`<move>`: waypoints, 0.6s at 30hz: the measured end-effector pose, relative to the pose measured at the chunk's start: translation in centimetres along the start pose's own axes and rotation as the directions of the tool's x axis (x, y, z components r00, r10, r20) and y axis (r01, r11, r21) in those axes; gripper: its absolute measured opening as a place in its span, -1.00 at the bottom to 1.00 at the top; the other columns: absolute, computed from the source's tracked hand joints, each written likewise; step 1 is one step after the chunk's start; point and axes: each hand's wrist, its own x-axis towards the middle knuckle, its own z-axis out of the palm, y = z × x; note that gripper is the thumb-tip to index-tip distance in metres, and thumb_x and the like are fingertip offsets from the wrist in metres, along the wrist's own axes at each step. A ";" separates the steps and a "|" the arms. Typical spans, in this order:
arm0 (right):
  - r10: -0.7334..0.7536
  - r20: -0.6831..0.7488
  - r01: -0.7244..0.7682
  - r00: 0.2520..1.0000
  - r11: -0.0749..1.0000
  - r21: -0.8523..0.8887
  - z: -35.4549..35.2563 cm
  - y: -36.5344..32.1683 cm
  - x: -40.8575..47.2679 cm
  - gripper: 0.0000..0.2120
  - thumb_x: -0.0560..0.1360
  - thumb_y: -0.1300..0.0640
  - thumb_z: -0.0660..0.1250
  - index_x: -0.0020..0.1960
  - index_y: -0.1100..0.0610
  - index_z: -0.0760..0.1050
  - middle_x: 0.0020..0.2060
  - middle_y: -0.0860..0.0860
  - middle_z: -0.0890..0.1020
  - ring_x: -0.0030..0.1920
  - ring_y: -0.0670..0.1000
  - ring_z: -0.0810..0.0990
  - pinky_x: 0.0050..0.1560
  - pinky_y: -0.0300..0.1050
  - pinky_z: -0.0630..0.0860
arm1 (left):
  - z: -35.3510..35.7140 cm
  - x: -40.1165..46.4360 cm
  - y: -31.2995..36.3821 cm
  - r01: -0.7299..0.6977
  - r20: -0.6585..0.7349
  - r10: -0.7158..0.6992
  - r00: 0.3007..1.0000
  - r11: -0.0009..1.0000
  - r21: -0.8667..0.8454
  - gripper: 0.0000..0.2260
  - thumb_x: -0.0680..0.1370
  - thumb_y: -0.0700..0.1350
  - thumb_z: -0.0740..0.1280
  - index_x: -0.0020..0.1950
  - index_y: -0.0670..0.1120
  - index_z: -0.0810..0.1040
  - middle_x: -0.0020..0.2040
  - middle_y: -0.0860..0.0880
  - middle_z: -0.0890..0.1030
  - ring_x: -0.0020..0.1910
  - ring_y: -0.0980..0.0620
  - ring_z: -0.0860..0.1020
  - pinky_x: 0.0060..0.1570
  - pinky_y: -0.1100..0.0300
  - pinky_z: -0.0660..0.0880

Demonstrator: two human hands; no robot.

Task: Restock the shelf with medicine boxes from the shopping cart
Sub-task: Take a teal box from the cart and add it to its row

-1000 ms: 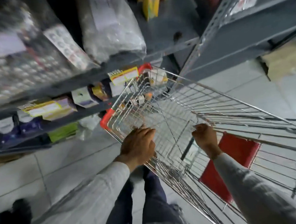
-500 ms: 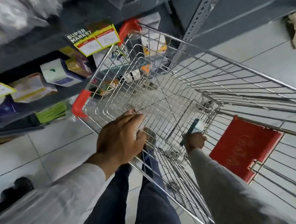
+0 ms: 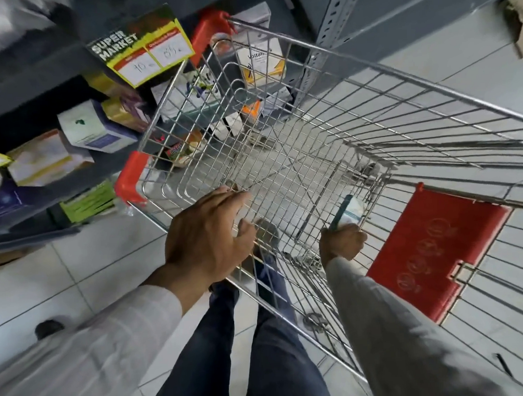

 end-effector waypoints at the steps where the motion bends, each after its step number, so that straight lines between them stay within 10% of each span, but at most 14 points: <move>1: 0.012 0.001 -0.012 1.000 0.999 0.041 0.1 0.0 0.2 -0.47 0.37 0.13 0.56 0.22 0.33 0.48 0.11 0.26 0.54 -0.01 0.20 0.55 -0.03 -0.05 0.55 | 0.0 -0.1 0.0 0.002 -0.002 -0.002 1.000 1.000 0.000 -0.49 0.50 0.08 0.21 0.44 0.05 0.53 0.41 0.06 0.58 0.47 0.08 0.45 0.33 0.12 0.42; 7: 0.016 -0.022 -0.012 1.000 0.980 0.197 2.0 3.4 3.0 -0.31 0.11 -0.27 0.55 0.10 0.10 0.57 -0.06 0.04 0.66 -0.09 0.10 0.68 -0.18 -0.10 0.64 | 0.0 -0.3 0.2 -0.008 -0.031 0.008 0.999 1.000 -0.019 -0.49 0.49 0.06 0.22 0.44 0.03 0.52 0.40 0.04 0.59 0.46 0.05 0.46 0.32 0.09 0.44; 10: -0.020 0.014 0.017 1.000 0.991 0.132 0.7 2.4 1.0 -0.32 0.17 -0.08 0.65 0.14 0.19 0.48 -0.03 0.07 0.52 -0.07 0.07 0.49 0.00 -0.06 0.57 | 0.1 -0.3 0.2 -0.015 -0.036 0.015 0.999 1.000 -0.014 -0.49 0.51 0.05 0.22 0.46 0.03 0.51 0.41 0.04 0.58 0.46 0.05 0.46 0.31 0.11 0.44; 14: -0.013 0.095 -0.006 0.995 0.980 0.197 0.1 1.9 0.9 -0.49 0.28 0.18 0.57 0.16 0.19 0.47 -0.03 0.11 0.69 -0.11 0.10 0.67 -0.25 -0.24 0.51 | 0.0 -0.3 0.3 0.004 -0.046 -0.006 0.999 1.000 -0.025 -0.53 0.54 0.05 0.25 0.46 0.07 0.50 0.40 0.08 0.59 0.41 0.07 0.51 0.28 0.12 0.47; 18: -0.203 0.106 0.185 0.973 0.969 0.161 -1.6 1.7 0.4 -0.54 0.28 0.13 0.54 0.11 0.01 0.44 -0.06 0.04 0.71 -0.18 0.04 0.72 -0.26 0.00 0.70 | -0.3 -0.7 0.6 0.001 -0.062 -0.004 0.998 0.999 -0.054 -0.55 0.55 0.08 0.23 0.44 0.08 0.52 0.38 0.09 0.60 0.32 0.06 0.57 0.23 0.13 0.53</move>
